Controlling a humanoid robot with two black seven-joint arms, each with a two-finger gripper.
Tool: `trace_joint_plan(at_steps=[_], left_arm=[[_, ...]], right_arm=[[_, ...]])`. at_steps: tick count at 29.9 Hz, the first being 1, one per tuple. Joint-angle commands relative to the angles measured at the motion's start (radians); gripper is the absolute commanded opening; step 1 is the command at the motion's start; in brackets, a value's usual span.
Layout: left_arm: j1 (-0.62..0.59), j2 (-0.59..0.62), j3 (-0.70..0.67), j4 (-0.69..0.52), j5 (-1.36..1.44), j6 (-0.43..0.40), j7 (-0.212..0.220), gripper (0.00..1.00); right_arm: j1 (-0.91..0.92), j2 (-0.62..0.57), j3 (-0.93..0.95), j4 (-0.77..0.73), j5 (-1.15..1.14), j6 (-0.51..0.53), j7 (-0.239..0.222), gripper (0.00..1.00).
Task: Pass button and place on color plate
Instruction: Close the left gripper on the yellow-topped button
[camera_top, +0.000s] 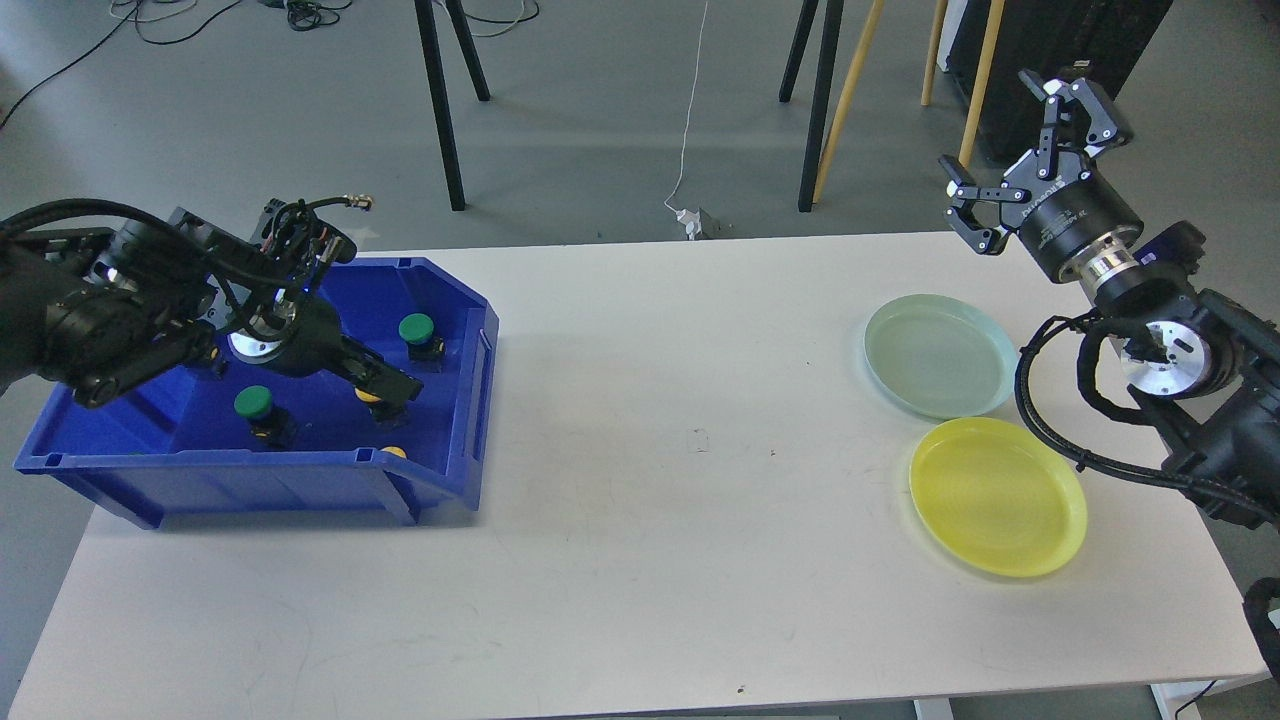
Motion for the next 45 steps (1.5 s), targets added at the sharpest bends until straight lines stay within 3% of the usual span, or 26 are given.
trace_joint_plan(at_steps=[1,9,16,22,25,29,40,45], left_arm=[[0.013,-0.013,0.001,0.021,0.001,0.000,0.000,0.99],[0.047,-0.046,-0.002,0.082,-0.002,0.000,0.000,0.95],[0.074,-0.067,0.004,0.113,0.015,0.000,0.000,0.68],[0.086,-0.064,0.004,0.113,0.015,0.000,0.000,0.60],[0.088,-0.064,0.004,0.113,0.015,0.018,0.000,0.46],[0.088,-0.063,0.006,0.113,0.018,0.035,0.000,0.07],[0.082,-0.060,0.004,0.110,0.018,0.048,0.000,0.05],[0.033,0.052,-0.005,0.012,0.018,0.039,0.000,0.05]], right_arm=[[-0.005,0.000,0.002,-0.001,0.000,0.000,-0.001,1.00],[-0.019,-0.001,0.002,0.001,0.000,0.000,0.000,1.00],[-0.022,-0.001,0.002,0.001,0.000,0.000,0.000,1.00],[-0.038,-0.003,0.003,-0.001,0.000,0.000,0.000,1.00],[-0.045,-0.001,0.003,0.001,0.000,0.000,0.000,1.00],[-0.048,-0.001,0.003,-0.001,0.000,0.000,0.000,1.00],[-0.061,-0.009,0.003,0.001,0.000,0.000,0.000,1.00],[-0.067,-0.017,0.003,-0.001,0.000,0.000,0.000,1.00]])
